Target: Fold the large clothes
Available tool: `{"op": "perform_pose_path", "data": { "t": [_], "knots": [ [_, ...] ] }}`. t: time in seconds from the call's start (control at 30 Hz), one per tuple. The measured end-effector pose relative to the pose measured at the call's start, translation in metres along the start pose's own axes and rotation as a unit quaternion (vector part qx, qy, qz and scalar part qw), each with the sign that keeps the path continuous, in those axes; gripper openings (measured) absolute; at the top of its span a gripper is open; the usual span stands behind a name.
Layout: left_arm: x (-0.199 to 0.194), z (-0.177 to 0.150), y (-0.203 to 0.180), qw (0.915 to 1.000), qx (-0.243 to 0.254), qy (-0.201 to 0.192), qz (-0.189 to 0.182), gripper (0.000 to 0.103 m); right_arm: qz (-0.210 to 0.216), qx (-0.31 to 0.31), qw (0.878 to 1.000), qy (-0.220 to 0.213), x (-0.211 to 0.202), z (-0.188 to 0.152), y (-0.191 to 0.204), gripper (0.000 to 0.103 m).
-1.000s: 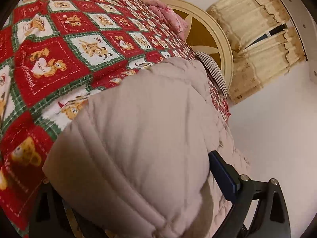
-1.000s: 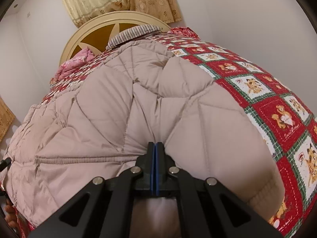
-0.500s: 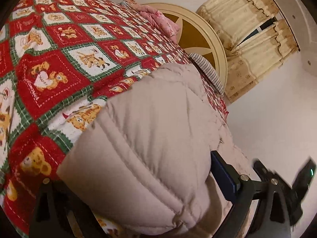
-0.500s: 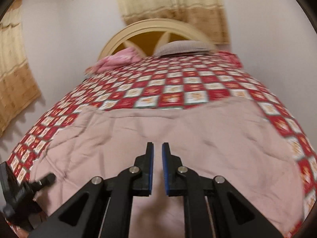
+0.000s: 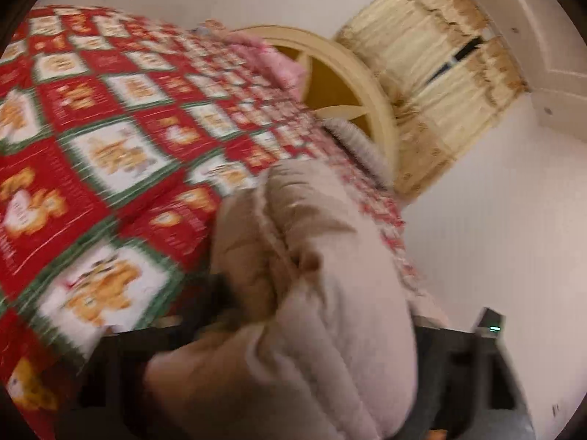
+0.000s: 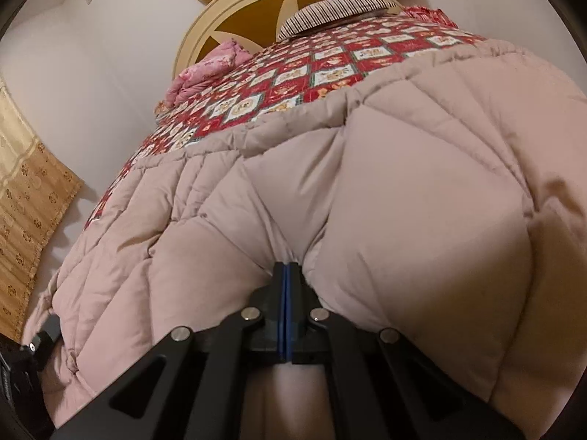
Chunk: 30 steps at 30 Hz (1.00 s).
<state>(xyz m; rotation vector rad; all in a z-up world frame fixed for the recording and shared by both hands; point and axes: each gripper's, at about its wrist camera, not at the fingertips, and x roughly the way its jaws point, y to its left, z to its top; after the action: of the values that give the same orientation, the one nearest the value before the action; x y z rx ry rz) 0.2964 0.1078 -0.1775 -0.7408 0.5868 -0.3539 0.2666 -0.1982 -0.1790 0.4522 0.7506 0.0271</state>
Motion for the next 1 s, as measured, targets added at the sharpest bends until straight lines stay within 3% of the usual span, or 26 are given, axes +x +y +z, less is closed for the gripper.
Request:
{"op": "perform_pose_path", "data": {
  "t": [0.1,0.2,0.3,0.4,0.6,0.7,0.77,0.87,0.93,1.0],
  "knots": [
    [-0.013,0.006,-0.010,0.9983,0.021,0.003,-0.053,0.035,0.000,0.006,1.000,0.001,-0.001,-0.002,0.004,0.000],
    [-0.026,0.011,-0.020,0.9952,0.031,0.008,-0.093,0.028,0.017,0.055,0.998,0.005,-0.002,-0.006,-0.002,0.000],
    [-0.042,0.020,-0.034,0.9915,0.047,0.014,-0.121,0.027,0.057,0.137,0.989,0.012,-0.005,-0.020,-0.003,0.000],
    [-0.069,0.031,-0.055,0.9858,0.104,0.002,-0.132,0.027,0.079,0.172,0.982,0.018,-0.009,-0.037,0.013,0.000],
    [-0.116,0.047,-0.080,0.9708,0.198,-0.004,-0.135,0.027,0.142,0.171,0.973,0.056,-0.004,-0.081,0.096,0.001],
    [-0.124,0.041,-0.085,0.9629,0.241,-0.001,-0.121,0.027,0.171,0.142,0.972,0.076,0.003,-0.091,0.127,0.000],
    [-0.128,0.037,-0.090,0.9572,0.259,0.001,-0.129,0.027,0.169,0.123,0.974,0.086,0.002,-0.086,0.134,0.001],
    [-0.129,0.030,-0.105,0.9480,0.281,0.001,-0.150,0.027,0.170,0.129,0.973,0.091,-0.020,-0.073,0.123,0.014],
    [-0.125,0.021,-0.120,0.9401,0.302,0.005,-0.159,0.027,0.169,0.127,0.976,0.059,-0.047,-0.063,0.109,0.024],
    [-0.118,0.008,-0.140,0.9292,0.328,0.016,-0.169,0.027,0.160,0.123,0.979,0.002,-0.084,-0.050,0.086,0.049]
  ]
}}
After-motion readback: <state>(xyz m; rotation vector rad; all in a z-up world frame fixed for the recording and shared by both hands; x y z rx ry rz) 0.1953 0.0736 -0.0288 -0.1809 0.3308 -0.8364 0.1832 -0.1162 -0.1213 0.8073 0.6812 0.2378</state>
